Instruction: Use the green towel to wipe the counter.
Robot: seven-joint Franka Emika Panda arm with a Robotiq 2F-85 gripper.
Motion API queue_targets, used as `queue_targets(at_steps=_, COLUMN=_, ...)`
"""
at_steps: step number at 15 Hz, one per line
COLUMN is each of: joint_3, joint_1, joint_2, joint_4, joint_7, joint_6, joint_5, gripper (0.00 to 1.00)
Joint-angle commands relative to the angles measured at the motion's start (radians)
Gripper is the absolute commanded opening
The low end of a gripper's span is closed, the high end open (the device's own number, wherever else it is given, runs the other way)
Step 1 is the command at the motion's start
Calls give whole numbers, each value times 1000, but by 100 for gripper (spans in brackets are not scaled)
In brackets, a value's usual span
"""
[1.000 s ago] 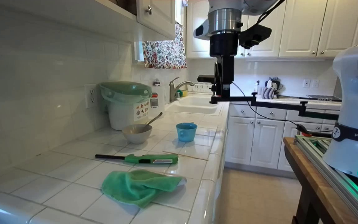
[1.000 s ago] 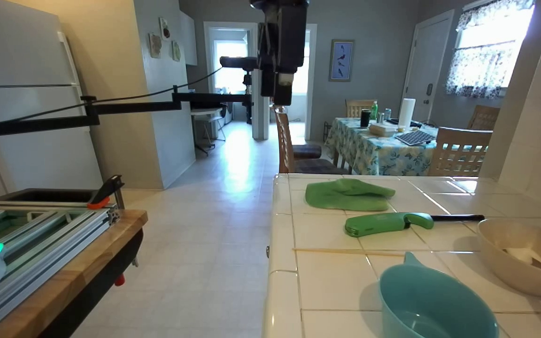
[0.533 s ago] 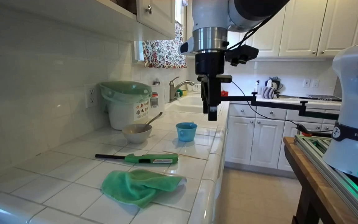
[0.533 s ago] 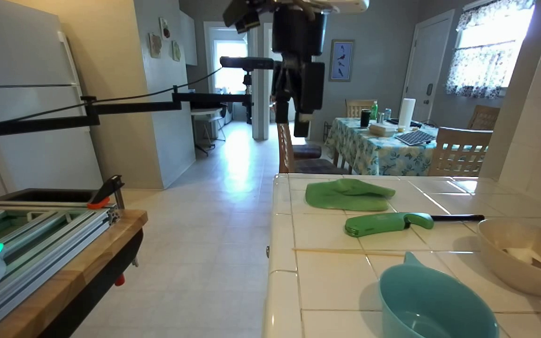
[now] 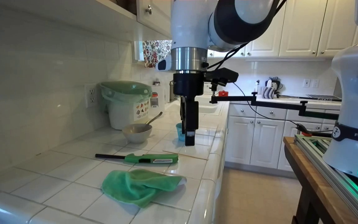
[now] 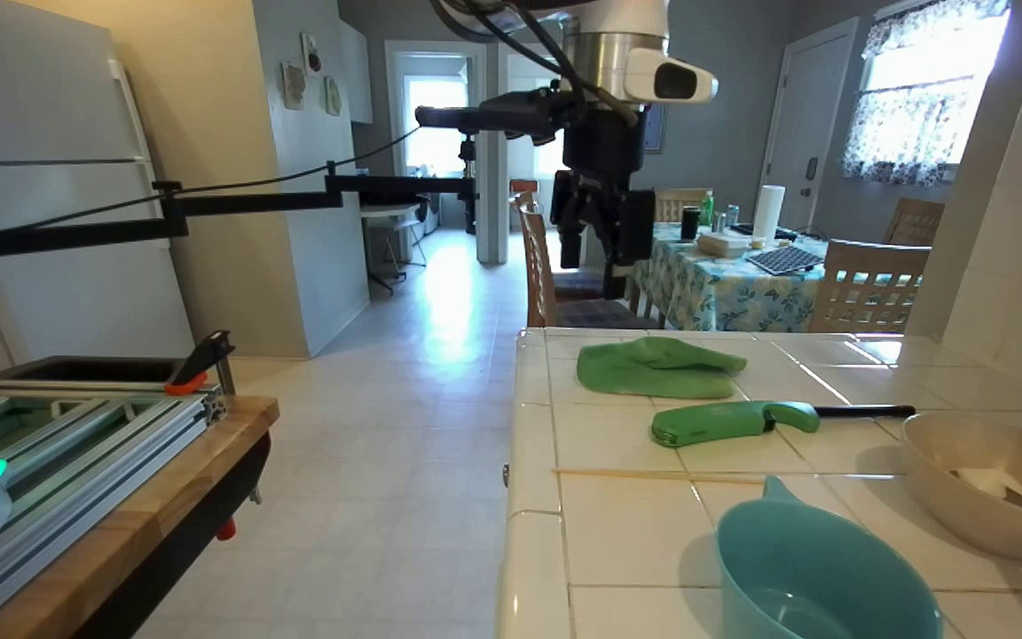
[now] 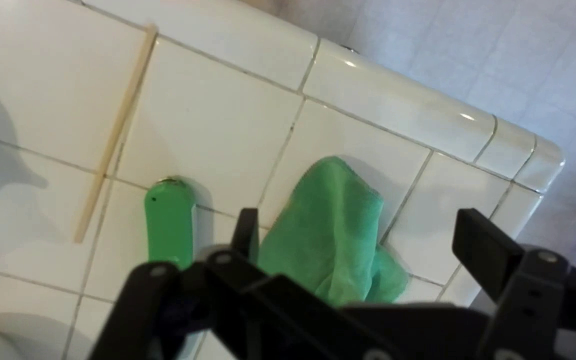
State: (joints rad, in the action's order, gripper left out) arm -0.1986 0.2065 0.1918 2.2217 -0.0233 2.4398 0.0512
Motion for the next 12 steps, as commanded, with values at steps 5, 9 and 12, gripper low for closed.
queue_targets(at_steps=5, joint_3=-3, joint_1=-2, joint_2=9, joint_4=-9, joint_7=1, joint_6=-3, joint_5=0, gripper=100)
queue_targets(at_steps=9, joint_3=-6, joint_1=18, joint_2=103, joint_4=-87, joint_7=4, joint_6=-10, joint_5=-35, gripper=100)
queue_targets(at_steps=12, joint_3=-5, joint_1=43, joint_2=182, joint_4=-161, joint_7=7, joint_6=-21, joint_5=-62, gripper=100)
